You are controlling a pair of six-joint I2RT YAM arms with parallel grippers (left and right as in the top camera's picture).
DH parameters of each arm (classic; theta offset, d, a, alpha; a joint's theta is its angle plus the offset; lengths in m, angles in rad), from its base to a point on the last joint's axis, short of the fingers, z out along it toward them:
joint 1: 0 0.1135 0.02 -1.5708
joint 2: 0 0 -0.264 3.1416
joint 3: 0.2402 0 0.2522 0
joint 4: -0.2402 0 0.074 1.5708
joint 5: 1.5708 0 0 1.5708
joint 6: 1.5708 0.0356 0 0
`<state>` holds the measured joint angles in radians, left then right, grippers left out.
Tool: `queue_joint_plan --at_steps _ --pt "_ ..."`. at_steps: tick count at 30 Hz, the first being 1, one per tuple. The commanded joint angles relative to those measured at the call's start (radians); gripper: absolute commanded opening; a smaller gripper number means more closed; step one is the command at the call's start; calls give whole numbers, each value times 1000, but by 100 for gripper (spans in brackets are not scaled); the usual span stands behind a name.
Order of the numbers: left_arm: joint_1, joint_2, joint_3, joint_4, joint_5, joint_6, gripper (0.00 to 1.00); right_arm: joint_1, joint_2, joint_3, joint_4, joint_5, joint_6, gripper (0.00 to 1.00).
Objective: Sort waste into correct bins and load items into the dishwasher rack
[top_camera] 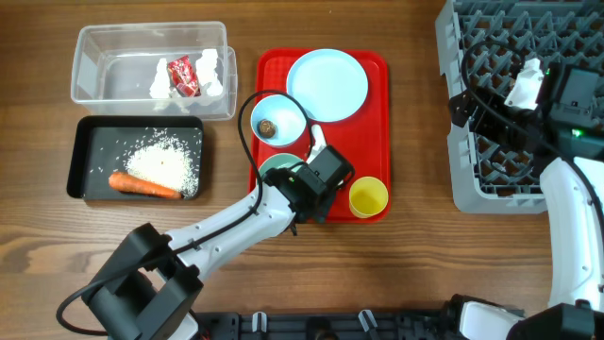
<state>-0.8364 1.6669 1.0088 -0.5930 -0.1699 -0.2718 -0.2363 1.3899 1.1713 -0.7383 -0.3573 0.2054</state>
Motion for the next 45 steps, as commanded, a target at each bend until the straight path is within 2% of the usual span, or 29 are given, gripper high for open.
queue_joint_plan --at_steps 1,3,4,5,8,11,15,18,22,28,33,37,45 --pt "-2 0 3 -7 15 7 36 4 19 0 -2 21 4 100" --pt "-2 0 3 2 15 7 58 4 21 1 0 23 3 100" --pt "-2 0 3 3 15 7 73 4 22 1 1 22 4 100" --pt "-2 0 3 5 15 7 79 4 22 0 0 23 3 100" --pt "-2 -8 12 5 12 6 91 3 22 0 -3 29 3 100" --pt "8 -34 78 -10 12 7 95 3 22 0 -3 29 3 100" --pt "34 -63 208 -34 -27 36 89 3 22 1 -3 29 3 100" --pt "52 -64 292 -8 -94 110 92 3 22 1 -7 29 3 100" --pt "101 -54 298 87 -92 172 94 3 22 0 -8 29 2 100" --pt "230 39 298 108 30 190 95 3 22 0 -14 29 -21 100" --pt "342 208 346 75 161 193 94 3 22 1 -8 29 -20 100" --pt "344 331 427 -12 203 257 92 3 22 1 -18 29 -20 100" --pt "324 349 429 -11 203 264 86 3 22 1 -17 29 -22 100"
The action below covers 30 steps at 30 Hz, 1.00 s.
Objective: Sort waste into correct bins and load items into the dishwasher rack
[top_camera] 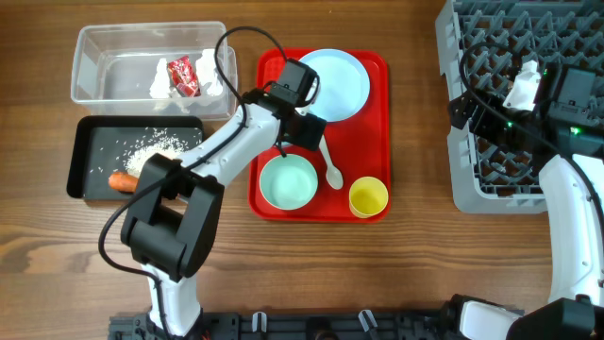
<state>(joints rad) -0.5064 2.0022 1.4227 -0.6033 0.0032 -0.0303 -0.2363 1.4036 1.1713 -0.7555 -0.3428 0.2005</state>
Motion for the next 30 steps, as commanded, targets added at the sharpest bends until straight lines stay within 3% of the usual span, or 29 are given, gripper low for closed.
queue_joint_plan --at_steps 1,6,10,21,30 --pt "-6 14 15 -2 30 23 83 3 8 1 3 15 -17 100" --pt "-6 14 15 3 30 23 67 3 8 1 4 15 -17 100" --pt "-6 14 15 -13 30 18 43 3 8 1 4 15 -18 100" --pt "-6 45 10 -22 30 -68 30 3 8 1 -2 15 -18 100" --pt "-6 44 10 -7 30 -112 6 3 8 1 -9 15 -18 99"
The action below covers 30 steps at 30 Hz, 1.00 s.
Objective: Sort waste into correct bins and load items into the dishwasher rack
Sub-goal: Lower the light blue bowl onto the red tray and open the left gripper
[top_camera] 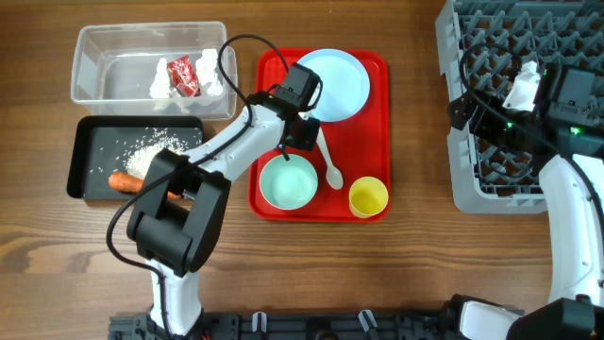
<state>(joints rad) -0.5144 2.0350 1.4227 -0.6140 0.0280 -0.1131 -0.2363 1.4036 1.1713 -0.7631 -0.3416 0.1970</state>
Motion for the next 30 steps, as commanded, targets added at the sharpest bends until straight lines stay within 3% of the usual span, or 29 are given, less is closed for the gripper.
queue_joint_plan --at_steps 1,16,25,30 --pt "2 11 10 3 5 -30 4 3 8 1 -2 14 -14 100" --pt "8 -147 83 -43 -48 -34 4 3 8 1 -1 14 -14 100" --pt "68 -341 83 -159 -42 -172 4 3 8 1 -1 14 -14 100" --pt "200 -443 83 -304 35 -233 4 3 8 1 -1 14 -14 100"
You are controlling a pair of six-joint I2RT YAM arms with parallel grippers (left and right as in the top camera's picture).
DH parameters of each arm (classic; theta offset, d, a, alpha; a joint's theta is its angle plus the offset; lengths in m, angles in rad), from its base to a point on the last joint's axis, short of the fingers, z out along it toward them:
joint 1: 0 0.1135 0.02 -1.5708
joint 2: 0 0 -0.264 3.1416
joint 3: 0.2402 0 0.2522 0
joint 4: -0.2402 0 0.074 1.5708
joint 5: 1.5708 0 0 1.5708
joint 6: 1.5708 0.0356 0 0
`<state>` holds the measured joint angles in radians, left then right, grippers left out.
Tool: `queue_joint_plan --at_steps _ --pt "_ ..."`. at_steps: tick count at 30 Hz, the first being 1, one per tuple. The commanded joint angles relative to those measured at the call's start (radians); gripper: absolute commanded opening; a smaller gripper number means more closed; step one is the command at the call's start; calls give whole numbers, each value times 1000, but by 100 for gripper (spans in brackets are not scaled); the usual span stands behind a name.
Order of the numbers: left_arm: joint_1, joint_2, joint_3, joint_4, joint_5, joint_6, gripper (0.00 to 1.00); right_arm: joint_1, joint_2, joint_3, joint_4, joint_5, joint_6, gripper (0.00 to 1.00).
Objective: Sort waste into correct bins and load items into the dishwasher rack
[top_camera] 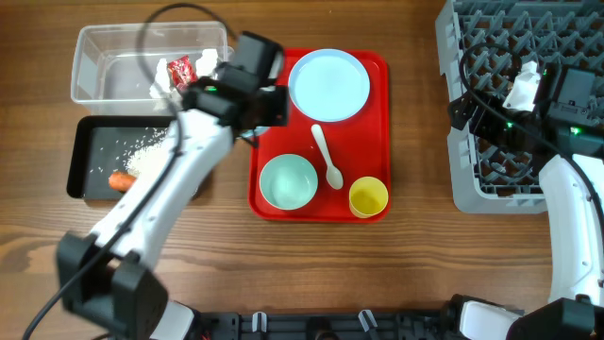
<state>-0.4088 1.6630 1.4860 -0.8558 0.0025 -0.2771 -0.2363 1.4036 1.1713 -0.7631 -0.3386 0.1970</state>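
Observation:
My left gripper (267,106) hangs over the left edge of the red tray (377,71), between the tray and the clear bin (123,66). Its fingers are hidden under the wrist, and so is anything they might hold. On the tray lie a pale blue plate (328,85), a mint bowl (288,182), a white spoon (327,156) and a yellow cup (368,197). My right gripper (469,106) rests over the grey dishwasher rack (472,38); how its jaws stand does not show.
The clear bin holds a red wrapper (179,71) and white crumpled paper. In front of it a black tray (94,137) carries rice and a carrot (121,179), partly under my left forearm. The rack fills the back right corner.
My left wrist has moved left and back, from over the tray's left half to its left edge near the clear bin. The whole spoon now shows. The right arm has not moved.
At first my left gripper was at the tray's front, beside the mint bowl, and a small blue bowl with a brown scrap stood at the tray's left. In the two later moments the gripper covered that bowl. Now it is at the tray's edge, and the small bowl is hidden.

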Motion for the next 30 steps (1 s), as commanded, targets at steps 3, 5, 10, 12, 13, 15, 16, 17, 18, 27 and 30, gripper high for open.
queue_joint_plan --at_steps 3,5,10,12,13,15,16,17,18,27,30 --pt "216 -87 20 -157 140 -68 4 3 8 1 -1 10 -14 100" --pt "282 -86 19 -202 172 -68 4 3 8 0 -1 11 -14 100" --pt "508 -62 -1 -225 388 73 4 3 8 1 -1 10 -13 100" --pt "577 -53 -19 -203 474 112 4 3 8 0 -1 10 -14 100" --pt "610 -48 -29 -194 514 119 4 3 8 1 -1 10 -14 100" --pt "669 -37 -54 -179 591 146 4 3 8 0 -2 10 -14 100" --pt "696 -31 -67 -173 629 166 4 3 8 0 -2 11 -14 100" --pt "728 -22 -85 -166 673 183 4 3 8 1 -2 10 -14 100" --pt "752 -14 -101 -161 712 202 4 3 8 1 -2 10 -13 100" --pt "938 61 -243 -69 1118 353 4 3 8 0 2 10 -13 100" --pt "965 85 -276 -60 1145 362 4 3 8 0 2 10 -13 100"
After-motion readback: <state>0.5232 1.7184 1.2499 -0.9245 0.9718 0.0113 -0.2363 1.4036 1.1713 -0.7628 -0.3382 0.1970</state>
